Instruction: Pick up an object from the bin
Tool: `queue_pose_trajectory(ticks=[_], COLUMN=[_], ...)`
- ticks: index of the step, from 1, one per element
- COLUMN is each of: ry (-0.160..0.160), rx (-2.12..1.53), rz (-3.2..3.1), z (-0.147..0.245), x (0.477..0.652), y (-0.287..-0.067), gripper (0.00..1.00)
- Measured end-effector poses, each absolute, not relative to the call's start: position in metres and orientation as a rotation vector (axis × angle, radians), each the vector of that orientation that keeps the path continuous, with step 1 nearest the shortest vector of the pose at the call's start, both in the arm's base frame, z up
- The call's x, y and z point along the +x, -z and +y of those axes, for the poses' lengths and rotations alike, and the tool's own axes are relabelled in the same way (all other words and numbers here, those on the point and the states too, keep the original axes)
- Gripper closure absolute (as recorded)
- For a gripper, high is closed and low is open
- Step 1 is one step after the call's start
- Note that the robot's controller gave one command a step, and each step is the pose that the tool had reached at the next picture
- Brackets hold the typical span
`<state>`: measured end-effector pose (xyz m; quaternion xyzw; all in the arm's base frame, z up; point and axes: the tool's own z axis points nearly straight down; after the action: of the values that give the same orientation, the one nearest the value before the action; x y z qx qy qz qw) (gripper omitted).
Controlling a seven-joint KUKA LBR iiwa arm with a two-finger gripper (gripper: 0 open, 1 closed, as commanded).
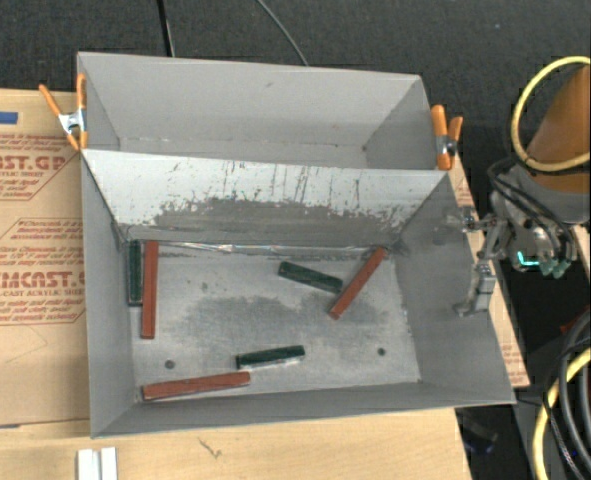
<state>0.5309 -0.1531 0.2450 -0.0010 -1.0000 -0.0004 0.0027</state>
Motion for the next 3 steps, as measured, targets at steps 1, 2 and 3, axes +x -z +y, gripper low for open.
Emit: queue_pose_trajectory(ticks=[1, 2, 3], ry=[-0.001, 0.001, 0.001], rx=[0.001, 0.232, 0.231], rz=[-3.144, -3.134, -3.133], z=[-0.152, -0.046, -0.046], x=[0.533, 0.527, 0.527], y=[-0.249, -0.095, -0.095], gripper=[0.0, 1.0, 0.0])
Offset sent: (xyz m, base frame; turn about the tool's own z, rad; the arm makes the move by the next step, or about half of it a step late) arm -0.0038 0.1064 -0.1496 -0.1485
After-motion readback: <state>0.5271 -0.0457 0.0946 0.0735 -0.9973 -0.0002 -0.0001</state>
